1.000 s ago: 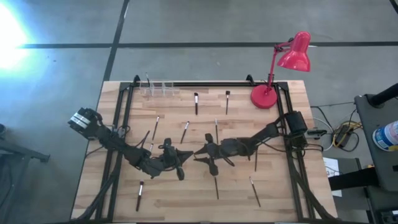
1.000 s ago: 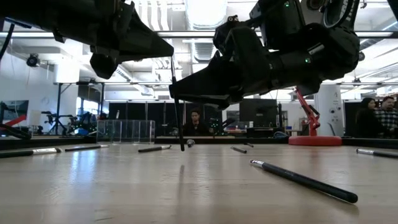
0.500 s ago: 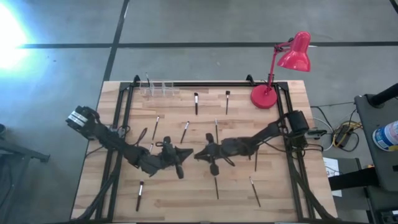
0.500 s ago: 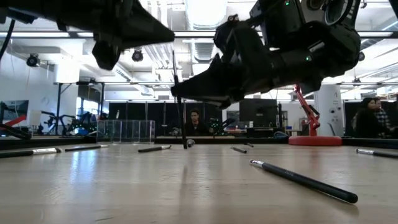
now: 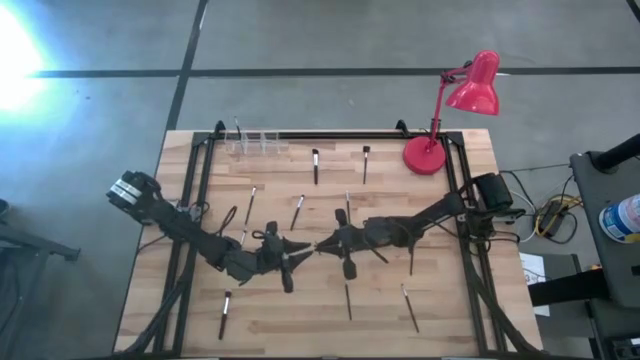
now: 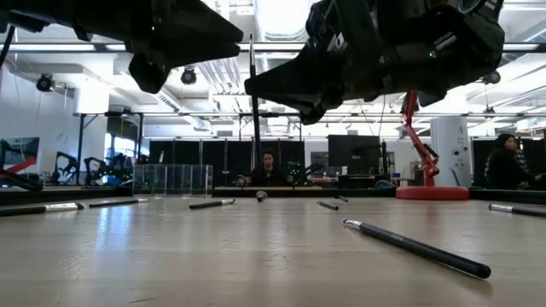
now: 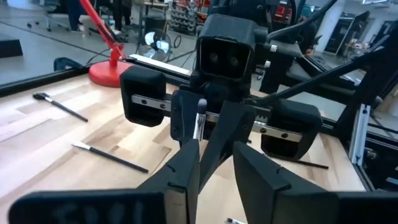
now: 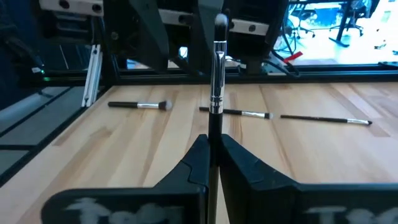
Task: Pick & Place Makeup Brushes
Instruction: Put the eyeshadow brush into the transparent organizer
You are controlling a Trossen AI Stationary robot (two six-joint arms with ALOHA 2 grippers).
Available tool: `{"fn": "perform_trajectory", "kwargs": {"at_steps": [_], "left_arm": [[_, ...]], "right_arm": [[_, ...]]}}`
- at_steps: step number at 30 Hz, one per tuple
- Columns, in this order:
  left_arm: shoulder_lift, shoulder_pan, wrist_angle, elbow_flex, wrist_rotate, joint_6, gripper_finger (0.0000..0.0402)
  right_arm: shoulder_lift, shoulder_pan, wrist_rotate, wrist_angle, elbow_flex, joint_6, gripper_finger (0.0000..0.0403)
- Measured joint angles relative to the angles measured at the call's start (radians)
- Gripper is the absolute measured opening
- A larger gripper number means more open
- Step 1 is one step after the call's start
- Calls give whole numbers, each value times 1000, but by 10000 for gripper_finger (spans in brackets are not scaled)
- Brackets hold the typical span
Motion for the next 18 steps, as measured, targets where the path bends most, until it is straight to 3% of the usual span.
{"fn": "perform_trajectory", "kwargs": {"at_steps": [18], "left_arm": [[39,73,100,15,107,112,92]], "right_arm": [[0,15,-11,9,14,-8,13]]}}
